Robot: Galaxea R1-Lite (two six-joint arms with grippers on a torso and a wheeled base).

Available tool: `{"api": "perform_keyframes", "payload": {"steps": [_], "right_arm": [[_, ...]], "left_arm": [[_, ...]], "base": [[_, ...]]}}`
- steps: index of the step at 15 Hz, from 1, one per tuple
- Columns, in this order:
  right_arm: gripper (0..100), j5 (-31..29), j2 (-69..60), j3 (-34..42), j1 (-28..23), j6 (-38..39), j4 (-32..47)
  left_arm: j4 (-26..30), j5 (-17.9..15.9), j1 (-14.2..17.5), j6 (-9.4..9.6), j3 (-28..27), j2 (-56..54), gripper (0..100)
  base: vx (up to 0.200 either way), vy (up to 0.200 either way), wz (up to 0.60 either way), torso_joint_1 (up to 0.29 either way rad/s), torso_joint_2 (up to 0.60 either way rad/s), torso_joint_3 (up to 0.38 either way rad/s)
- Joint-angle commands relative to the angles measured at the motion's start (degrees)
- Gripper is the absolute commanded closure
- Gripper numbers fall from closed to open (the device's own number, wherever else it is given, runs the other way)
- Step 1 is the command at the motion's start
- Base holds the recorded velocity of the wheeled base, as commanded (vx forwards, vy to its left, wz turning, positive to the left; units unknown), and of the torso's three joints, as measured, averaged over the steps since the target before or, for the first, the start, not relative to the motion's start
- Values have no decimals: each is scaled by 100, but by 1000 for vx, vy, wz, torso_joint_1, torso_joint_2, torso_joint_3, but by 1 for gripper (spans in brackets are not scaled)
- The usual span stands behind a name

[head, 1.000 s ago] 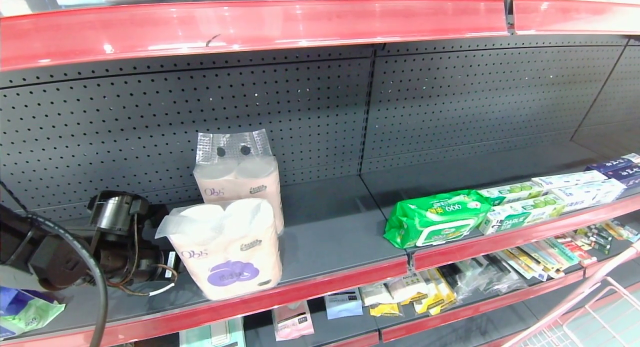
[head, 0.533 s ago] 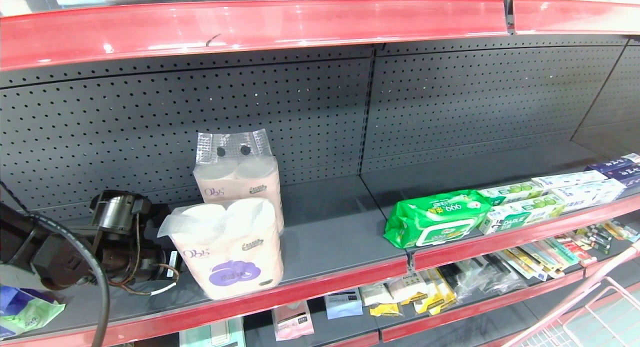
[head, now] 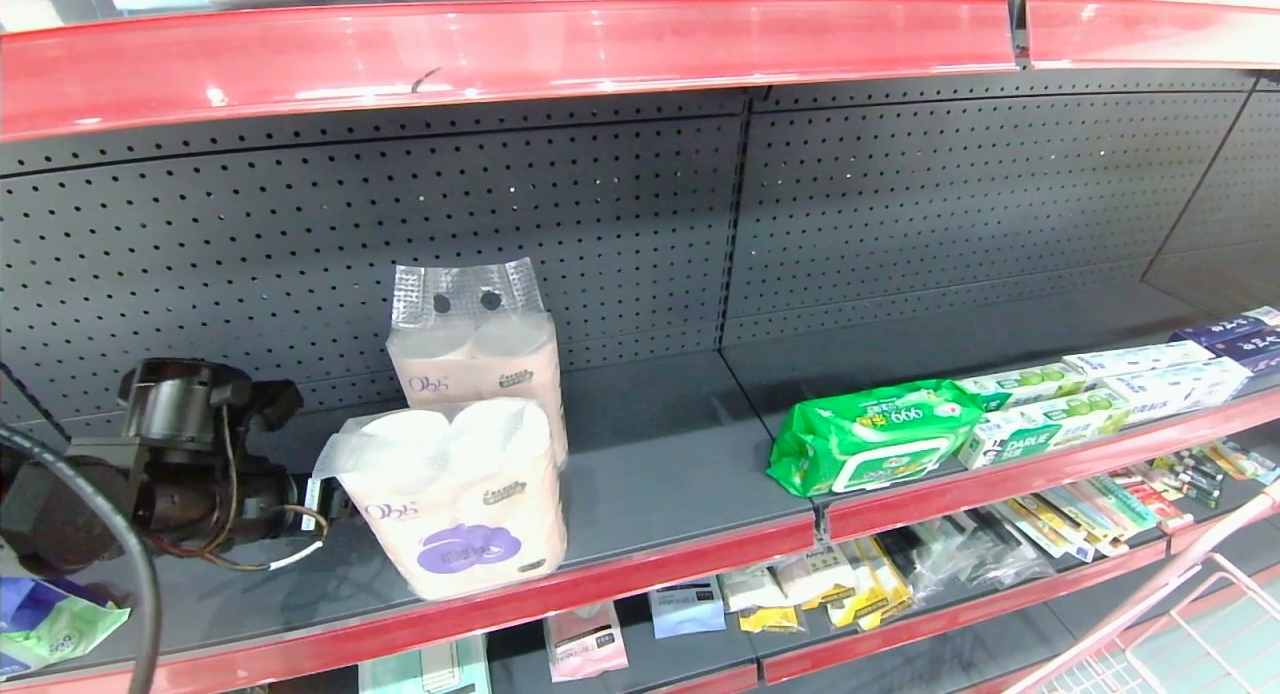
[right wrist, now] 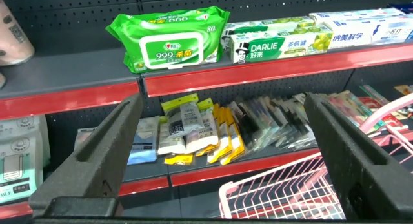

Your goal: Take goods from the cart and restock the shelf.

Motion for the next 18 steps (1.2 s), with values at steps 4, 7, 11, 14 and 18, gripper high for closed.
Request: {"api": "perform_keyframes", "payload": {"steps": [4, 7, 11, 14, 18], "right_arm": [[0, -1, 7, 1, 1, -3, 2], [0, -1, 7, 1, 1, -3, 2], [0, -1, 7, 1, 1, -3, 2], [0, 8, 7, 1, 1, -3, 2], [0, -1, 7, 1, 1, -3, 2]], "left_arm": [[34, -4, 313, 37, 312, -1801, 0], [34, -21, 726, 169, 786, -3031, 0], [377, -250, 1131, 354, 1630, -5431, 0], [1291, -259, 1157, 327, 1823, -7206, 0], [2337, -382, 1069, 283, 2430, -9729, 0]], "base": [[0, 0, 0, 0, 0, 0], [0, 0, 0, 0, 0, 0], [0, 0, 0, 0, 0, 0], [0, 0, 0, 0, 0, 0], [0, 0, 0, 0, 0, 0]]}}
